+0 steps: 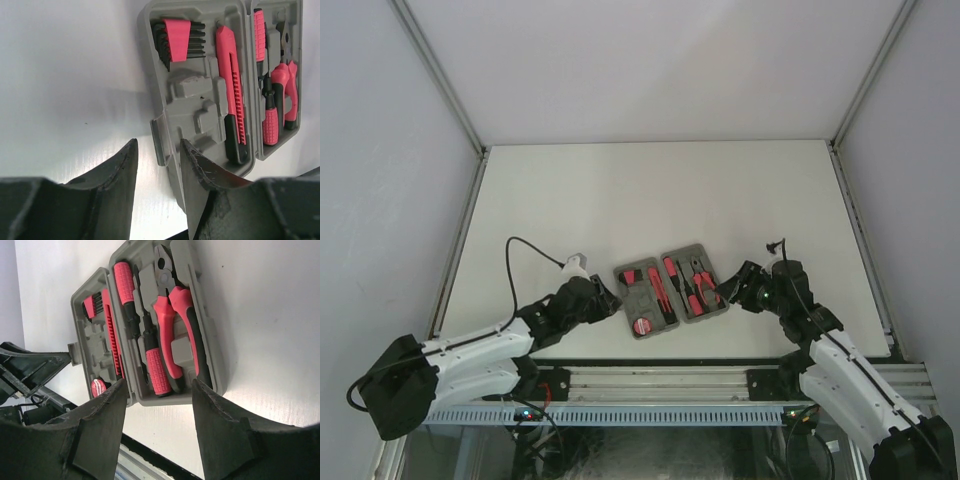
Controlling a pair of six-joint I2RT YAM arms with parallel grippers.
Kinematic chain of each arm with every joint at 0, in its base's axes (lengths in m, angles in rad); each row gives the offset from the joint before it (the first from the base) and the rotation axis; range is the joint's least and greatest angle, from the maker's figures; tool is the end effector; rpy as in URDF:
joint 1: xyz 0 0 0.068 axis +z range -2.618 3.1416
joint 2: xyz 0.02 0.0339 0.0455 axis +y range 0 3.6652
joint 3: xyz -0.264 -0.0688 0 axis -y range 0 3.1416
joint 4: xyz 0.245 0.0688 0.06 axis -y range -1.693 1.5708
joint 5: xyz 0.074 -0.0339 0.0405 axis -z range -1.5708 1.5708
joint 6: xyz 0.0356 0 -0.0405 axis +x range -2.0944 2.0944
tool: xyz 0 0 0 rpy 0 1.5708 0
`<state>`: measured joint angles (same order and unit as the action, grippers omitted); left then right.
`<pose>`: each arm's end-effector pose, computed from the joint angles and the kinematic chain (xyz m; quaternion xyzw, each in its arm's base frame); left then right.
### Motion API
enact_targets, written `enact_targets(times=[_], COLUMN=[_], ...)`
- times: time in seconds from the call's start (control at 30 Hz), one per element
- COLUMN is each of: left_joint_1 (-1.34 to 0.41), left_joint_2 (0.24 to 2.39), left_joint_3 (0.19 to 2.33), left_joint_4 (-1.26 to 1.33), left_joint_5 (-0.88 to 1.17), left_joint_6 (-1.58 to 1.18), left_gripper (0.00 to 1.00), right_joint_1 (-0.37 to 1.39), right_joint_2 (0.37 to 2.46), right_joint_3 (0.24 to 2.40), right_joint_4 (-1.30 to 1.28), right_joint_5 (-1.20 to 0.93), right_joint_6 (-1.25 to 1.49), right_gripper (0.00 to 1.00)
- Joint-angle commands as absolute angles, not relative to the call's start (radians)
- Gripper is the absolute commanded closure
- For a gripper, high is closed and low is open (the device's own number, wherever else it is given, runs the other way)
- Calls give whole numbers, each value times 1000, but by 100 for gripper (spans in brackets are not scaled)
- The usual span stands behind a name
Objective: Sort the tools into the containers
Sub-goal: Place the engineering item in the storage box.
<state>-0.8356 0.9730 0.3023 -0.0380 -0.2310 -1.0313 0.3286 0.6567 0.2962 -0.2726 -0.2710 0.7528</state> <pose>0.1289 -0.1304 0.1557 -0.1361 0.8935 -0.2713 0.3311 0.1376 0.0570 0.1803 0.1264 0.8770 0.3338 0.3218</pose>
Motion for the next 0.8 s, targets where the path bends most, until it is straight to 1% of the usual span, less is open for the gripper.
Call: enact_targets(times=[0.0,0.13,0.43,0.63,0.7,0.77], left_joint_1=[-840,-839,-839,-839,-839,-839], left_joint_2=[985,1000,1029,1040,1043,1043], left_joint_3=[268,247,187,142,133,122], left_joint_4=[84,127,232,337,367,389], left_joint_5=[-235,-232,-241,-239,-234,-233], left_joint_6=[-1078,-1100,-1144,-1169,-1171,-1174], left_gripper=[58,63,66,70,72,78], right_joint_1=[322,321,319,319,319,318], right_joint_2=[645,626,620,614,614,615], right_joint_3=[300,301,298,299,299,299], right_joint_4=[-229,-250,-256,-262,-263,-262], right_joint_5=[-304,-297,-309,-311,-309,-306], right_joint_6=[724,725,730,732,731,733], right_gripper=[46,46,46,46,46,46])
